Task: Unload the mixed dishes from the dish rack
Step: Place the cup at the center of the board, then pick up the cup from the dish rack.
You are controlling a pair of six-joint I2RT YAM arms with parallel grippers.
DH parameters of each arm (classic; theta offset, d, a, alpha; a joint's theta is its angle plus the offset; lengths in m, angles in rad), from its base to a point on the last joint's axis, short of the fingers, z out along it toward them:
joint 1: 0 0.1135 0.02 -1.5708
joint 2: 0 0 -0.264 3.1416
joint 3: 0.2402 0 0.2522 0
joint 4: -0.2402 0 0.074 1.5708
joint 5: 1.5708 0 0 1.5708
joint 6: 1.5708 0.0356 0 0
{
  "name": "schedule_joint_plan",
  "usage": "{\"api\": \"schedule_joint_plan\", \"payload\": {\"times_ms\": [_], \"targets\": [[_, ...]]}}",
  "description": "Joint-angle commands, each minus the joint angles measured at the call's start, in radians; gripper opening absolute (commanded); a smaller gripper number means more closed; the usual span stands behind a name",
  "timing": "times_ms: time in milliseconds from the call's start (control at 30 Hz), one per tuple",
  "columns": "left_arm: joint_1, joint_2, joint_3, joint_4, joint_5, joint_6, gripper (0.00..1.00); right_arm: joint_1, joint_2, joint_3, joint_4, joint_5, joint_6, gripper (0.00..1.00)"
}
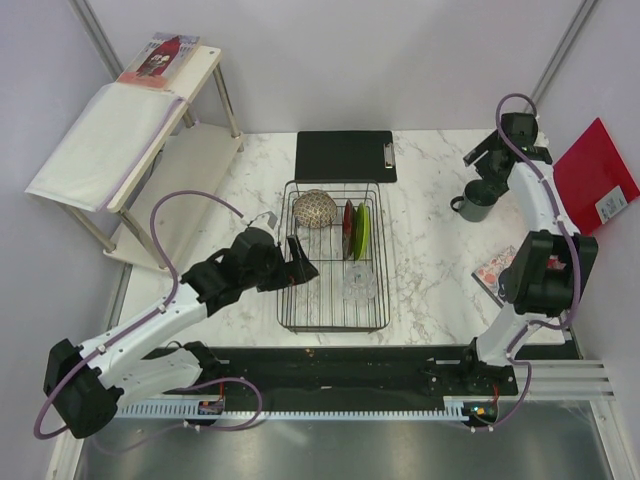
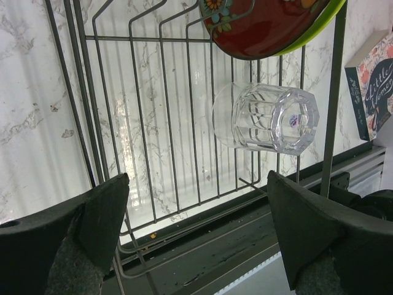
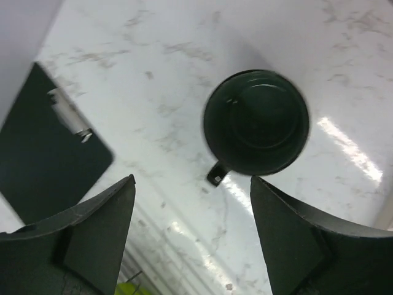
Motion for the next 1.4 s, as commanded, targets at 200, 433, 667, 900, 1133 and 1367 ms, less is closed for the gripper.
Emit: {"api": "schedule_joint_plan", "payload": {"times_ms": [200,433,667,900,1133,1367], "targets": [[0.0,0.035,0.065,0.013,-0.016,0.078,0.99,0.303,-0.484,-0.421,0.386,-0.144,0.051,0.81],[-0.053,0.099,0.114,0.015,-0.08,0.135,0.99,0.587,-0.725,-0.69,0.492,-0.029,-0.075,0.8],[-0.312,0.226,0.241,0.038,-0.33,0.279,0.99,0.707,-0.976,-0.934,0.545,0.043,-0.089,0.8],[-0.397,0.435,0.384,0.022,-0.379,0.352,0.99,0.708,-1.112,-0.974,0.536,0.037,-0.106,0.8],[-0.396,0.574,0.453,0.025,-0.384,0.344,0.99,0.708,-1.158,-0.966,0.489,0.022,-0.118,0.8],[-0.396,0.665,0.51,0.03,-0.384,0.336,0.99,0.708,-1.182,-1.005,0.49,0.013,-0.115,0.8]]}}
